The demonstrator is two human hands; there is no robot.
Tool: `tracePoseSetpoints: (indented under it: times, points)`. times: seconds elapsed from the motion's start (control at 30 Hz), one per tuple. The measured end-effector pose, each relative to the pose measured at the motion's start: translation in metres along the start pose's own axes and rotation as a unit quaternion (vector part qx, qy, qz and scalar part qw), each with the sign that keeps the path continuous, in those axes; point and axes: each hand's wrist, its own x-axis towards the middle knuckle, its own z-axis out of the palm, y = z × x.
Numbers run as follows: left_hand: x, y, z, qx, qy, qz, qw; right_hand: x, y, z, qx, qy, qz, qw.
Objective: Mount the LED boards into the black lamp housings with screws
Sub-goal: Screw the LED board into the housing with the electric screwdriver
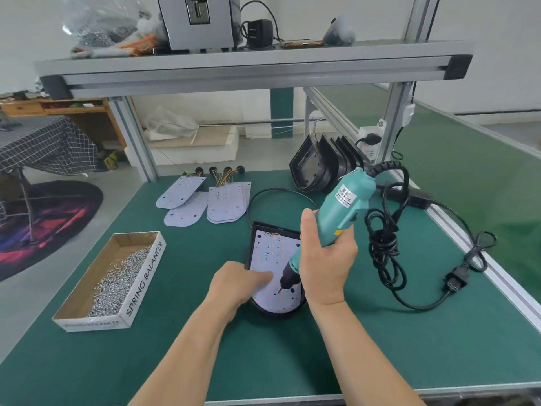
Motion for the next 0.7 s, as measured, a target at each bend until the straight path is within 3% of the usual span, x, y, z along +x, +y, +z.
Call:
tracePoseSetpoints:
  times: [0.7]
  points:
    - [0.0097, -0.0084, 0.0036, -0.033, -0.008, -0.004, 0.999, -0.0070, 0.0027, 0.0056, -0.014, -0.042, -0.032, 0.999]
